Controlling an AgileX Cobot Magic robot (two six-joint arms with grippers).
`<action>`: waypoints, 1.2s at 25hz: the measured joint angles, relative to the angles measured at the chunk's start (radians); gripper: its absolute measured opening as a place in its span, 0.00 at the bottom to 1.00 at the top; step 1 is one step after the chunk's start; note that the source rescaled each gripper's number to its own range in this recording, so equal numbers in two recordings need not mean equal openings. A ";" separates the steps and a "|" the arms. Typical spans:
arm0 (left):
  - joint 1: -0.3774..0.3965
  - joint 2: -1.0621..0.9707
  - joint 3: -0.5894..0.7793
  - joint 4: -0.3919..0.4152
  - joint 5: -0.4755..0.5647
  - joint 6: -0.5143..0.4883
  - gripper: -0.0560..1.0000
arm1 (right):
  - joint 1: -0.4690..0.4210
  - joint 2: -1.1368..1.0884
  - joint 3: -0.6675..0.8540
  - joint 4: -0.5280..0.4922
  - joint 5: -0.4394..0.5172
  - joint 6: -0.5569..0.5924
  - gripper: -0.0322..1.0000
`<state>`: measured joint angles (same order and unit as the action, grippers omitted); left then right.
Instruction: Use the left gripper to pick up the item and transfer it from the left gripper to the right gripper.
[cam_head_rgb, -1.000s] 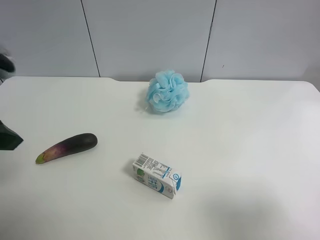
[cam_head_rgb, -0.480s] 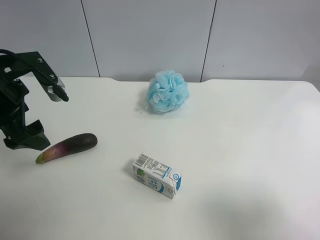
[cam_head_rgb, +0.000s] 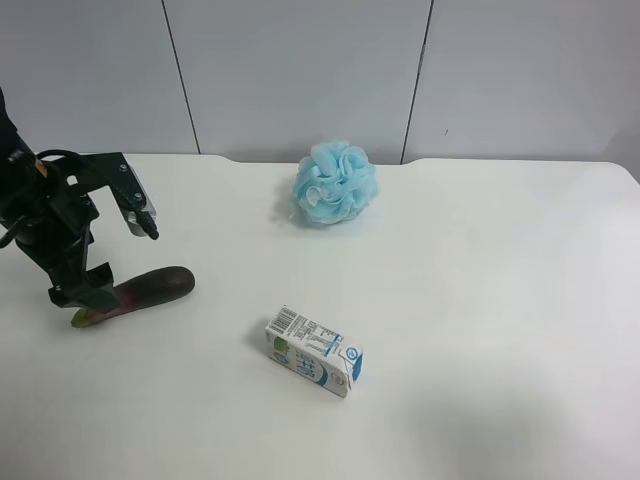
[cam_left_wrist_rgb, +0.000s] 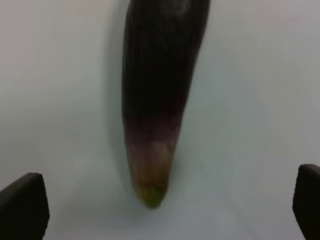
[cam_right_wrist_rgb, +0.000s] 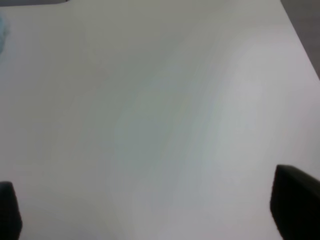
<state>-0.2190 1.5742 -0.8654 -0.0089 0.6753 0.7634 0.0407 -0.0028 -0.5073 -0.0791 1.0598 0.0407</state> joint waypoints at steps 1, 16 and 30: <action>0.000 0.014 0.000 0.000 -0.022 0.003 1.00 | 0.000 0.000 0.000 0.000 0.000 0.000 1.00; 0.040 0.102 0.148 0.015 -0.319 0.011 1.00 | 0.000 0.000 0.000 0.000 0.000 0.000 1.00; 0.108 0.173 0.148 0.009 -0.337 0.060 1.00 | 0.000 0.000 0.000 0.000 0.000 0.000 1.00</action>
<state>-0.1112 1.7470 -0.7173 0.0000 0.3382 0.8230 0.0407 -0.0028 -0.5073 -0.0791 1.0598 0.0407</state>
